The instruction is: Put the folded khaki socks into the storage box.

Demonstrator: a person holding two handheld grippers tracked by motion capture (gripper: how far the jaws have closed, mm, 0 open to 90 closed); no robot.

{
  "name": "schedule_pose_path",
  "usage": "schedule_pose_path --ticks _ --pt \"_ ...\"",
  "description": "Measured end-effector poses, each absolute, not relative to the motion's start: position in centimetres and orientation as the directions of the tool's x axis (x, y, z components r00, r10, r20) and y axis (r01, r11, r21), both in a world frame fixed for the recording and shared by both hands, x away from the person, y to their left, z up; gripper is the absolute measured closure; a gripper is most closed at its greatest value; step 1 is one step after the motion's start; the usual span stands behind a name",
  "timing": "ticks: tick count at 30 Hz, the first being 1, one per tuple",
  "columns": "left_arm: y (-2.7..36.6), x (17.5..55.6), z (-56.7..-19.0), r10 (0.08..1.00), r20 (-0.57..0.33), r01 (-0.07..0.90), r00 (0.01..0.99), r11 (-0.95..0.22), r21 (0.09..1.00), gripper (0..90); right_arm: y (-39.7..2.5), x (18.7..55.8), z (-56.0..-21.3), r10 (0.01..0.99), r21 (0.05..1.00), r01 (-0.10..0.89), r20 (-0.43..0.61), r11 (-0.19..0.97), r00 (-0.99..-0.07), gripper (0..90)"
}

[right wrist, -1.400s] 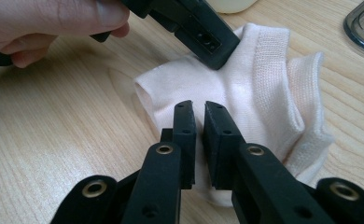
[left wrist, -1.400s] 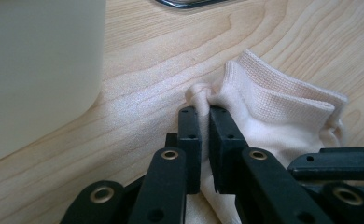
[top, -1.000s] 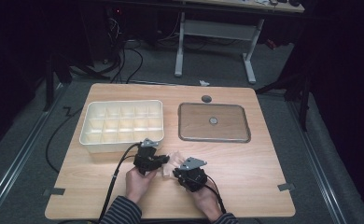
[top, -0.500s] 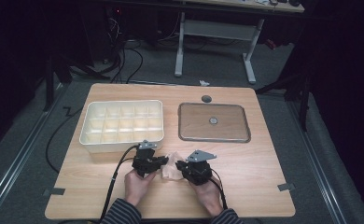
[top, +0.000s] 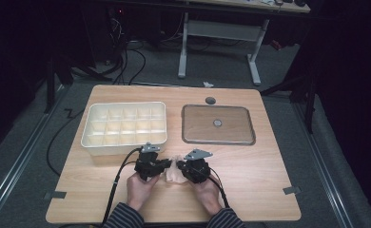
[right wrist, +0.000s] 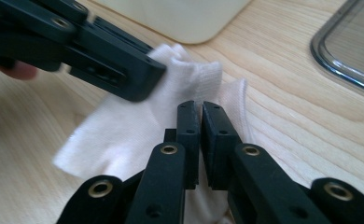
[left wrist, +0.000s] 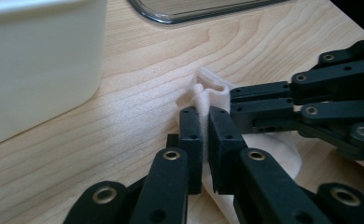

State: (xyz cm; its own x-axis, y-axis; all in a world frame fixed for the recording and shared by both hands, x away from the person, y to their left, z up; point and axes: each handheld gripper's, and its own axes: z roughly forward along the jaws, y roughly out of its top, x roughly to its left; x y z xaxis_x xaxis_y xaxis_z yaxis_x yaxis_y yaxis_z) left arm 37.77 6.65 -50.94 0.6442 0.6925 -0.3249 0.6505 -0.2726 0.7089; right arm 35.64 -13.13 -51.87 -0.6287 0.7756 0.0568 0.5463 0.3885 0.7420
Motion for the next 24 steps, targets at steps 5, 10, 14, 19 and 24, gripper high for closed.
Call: schedule_pose_path --ticks 5,10,14,19,24 --pt "6.47 37.34 -50.57 0.692 -0.314 0.641 0.65 -0.277 0.716 85.4 -13.41 35.67 -52.25 0.778 0.739 0.548 0.052 0.392 -0.626 86.0" --pt "6.45 37.1 -50.35 0.689 -0.313 0.636 0.654 -0.276 0.721 85.5 -13.52 35.82 -52.5 0.775 0.743 0.544 0.054 0.39 -0.629 86.1" --pt "6.39 37.04 -50.27 0.686 -0.317 0.636 0.654 -0.272 0.722 85.6 -13.44 35.95 -52.57 0.773 0.742 0.544 0.055 0.392 -0.632 86.0" --pt "6.33 36.82 -50.07 0.682 -0.307 0.622 0.664 -0.276 0.733 85.6 -13.17 36.09 -52.56 0.765 0.74 0.537 0.047 0.405 -0.642 85.8" --pt "6.45 36.72 -49.89 0.678 -0.305 0.615 0.669 -0.275 0.739 85.7 -12.82 36.18 -52.55 0.755 0.736 0.534 0.047 0.416 -0.654 85.7"
